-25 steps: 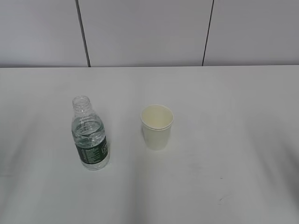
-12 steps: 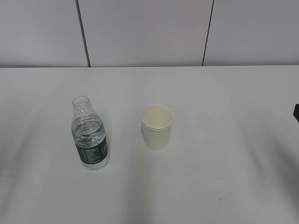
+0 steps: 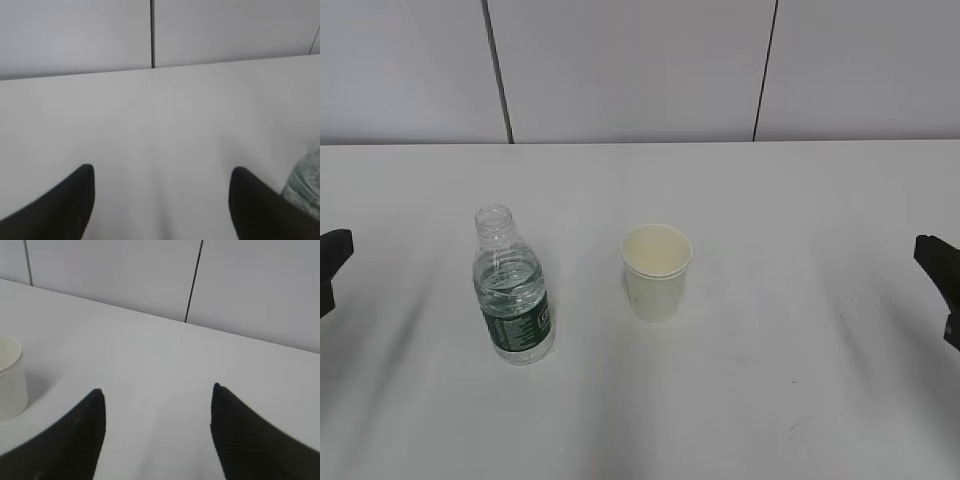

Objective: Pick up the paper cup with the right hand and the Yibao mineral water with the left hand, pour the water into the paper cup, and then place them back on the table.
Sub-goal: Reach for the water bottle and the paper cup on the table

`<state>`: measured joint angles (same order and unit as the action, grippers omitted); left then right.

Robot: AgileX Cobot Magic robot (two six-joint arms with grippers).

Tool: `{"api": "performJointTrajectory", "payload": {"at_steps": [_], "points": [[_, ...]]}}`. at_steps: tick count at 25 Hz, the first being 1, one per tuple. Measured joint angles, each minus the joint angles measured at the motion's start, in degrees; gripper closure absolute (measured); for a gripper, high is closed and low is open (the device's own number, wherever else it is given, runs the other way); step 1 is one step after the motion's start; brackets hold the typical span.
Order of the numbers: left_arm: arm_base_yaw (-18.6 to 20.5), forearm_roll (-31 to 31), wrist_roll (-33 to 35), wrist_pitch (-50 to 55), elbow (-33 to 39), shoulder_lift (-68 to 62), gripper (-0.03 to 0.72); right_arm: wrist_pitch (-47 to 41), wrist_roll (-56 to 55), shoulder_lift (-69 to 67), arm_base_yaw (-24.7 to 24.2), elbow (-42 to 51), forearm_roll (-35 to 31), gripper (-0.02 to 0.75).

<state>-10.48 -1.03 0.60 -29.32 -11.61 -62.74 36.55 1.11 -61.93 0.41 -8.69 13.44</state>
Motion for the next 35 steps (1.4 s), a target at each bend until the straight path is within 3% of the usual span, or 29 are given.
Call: {"api": "performJointTrajectory", "payload": {"at_steps": [16, 21, 29, 35], "points": [[-0.1, 0.1, -1.4, -4.6, 0.0, -4.5, 0.178, 0.8, -1.8, -0.2, 0.0, -0.1, 0.2, 0.218], [-0.1, -0.4, -1.5, -6.8, 0.1, -4.5, 0.178, 5.1, -1.8, -3.1, 0.0, -0.1, 0.6, 0.218], [-0.1, -2.9, -1.5, -26.3, 8.4, -6.7, 0.178, 7.6, -3.4, -4.8, 0.0, -0.1, 5.5, 0.218], [-0.1, -8.7, -1.5, -32.5, 9.6, -14.6, 0.178, 8.3, -7.0, -7.7, 0.0, -0.1, 12.7, 0.218]]}}
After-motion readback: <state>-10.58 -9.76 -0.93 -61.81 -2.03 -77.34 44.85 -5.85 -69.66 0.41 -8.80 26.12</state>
